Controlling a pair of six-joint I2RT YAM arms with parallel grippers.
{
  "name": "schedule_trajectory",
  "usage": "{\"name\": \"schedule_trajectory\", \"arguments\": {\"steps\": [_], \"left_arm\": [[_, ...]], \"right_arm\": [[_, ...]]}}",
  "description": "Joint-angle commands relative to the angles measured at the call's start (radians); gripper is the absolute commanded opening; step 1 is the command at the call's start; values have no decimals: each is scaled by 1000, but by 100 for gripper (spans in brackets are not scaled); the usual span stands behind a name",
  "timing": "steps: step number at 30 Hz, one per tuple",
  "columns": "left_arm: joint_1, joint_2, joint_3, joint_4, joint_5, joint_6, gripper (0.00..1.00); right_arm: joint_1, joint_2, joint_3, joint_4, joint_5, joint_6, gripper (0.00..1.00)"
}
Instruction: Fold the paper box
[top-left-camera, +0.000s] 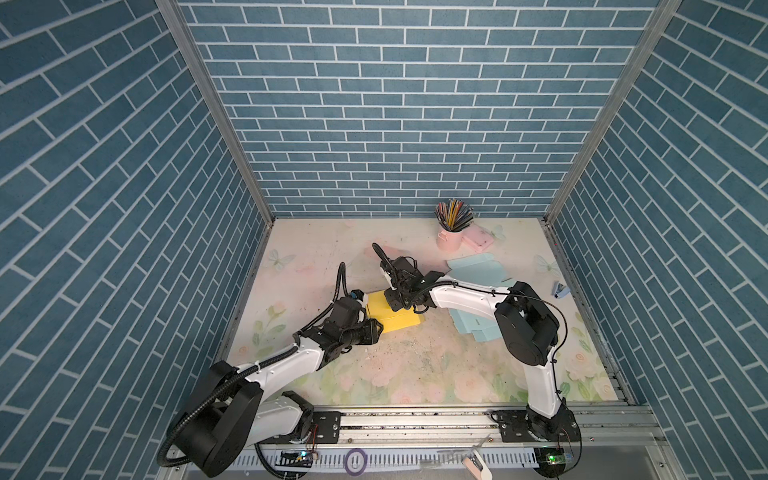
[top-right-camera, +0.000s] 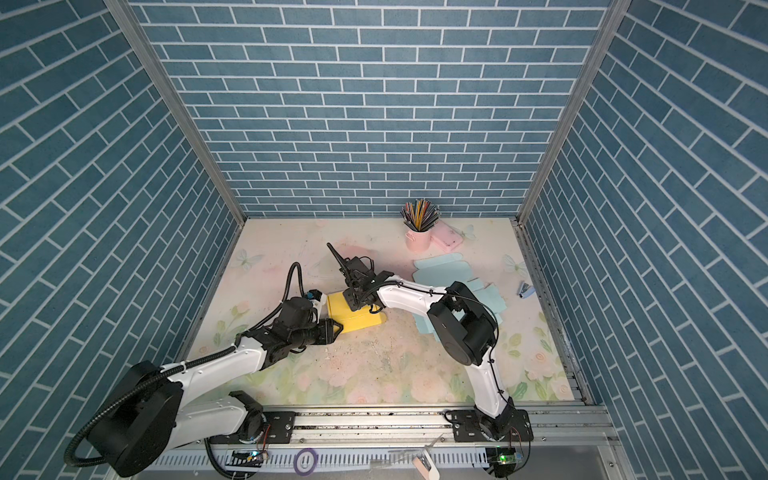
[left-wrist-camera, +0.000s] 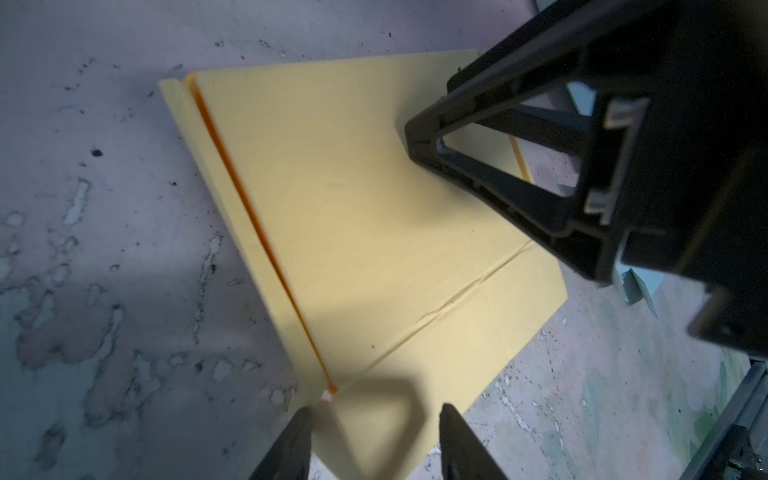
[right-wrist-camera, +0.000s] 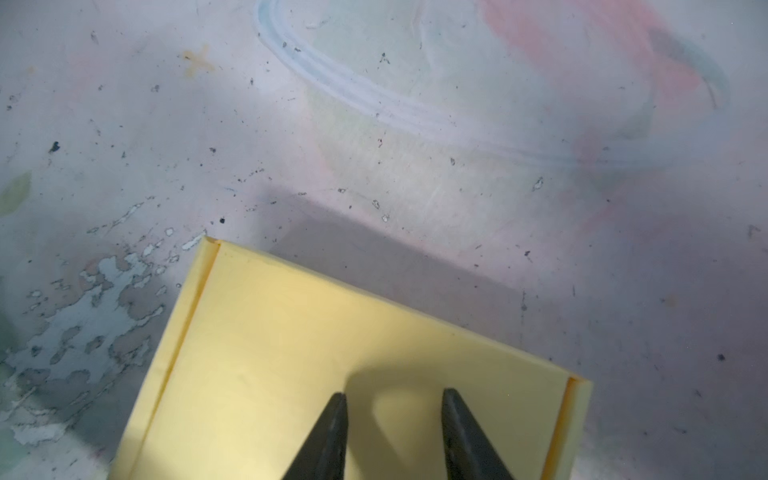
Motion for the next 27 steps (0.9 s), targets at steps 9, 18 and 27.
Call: {"name": "schedule_trajectory", "arguments": {"steps": [9, 18, 27], "left_arm": [[-4, 59, 41, -46, -65, 32, 45], [-3, 111, 57, -34, -60, 51, 44], [-4, 126, 77, -39, -44, 71, 44]], "right_arm": [[40, -129, -173, -77, -17, 101, 40], [11, -266, -251, -90, -16, 139, 44], [-2, -574, -513, -118, -79, 291, 48]]}}
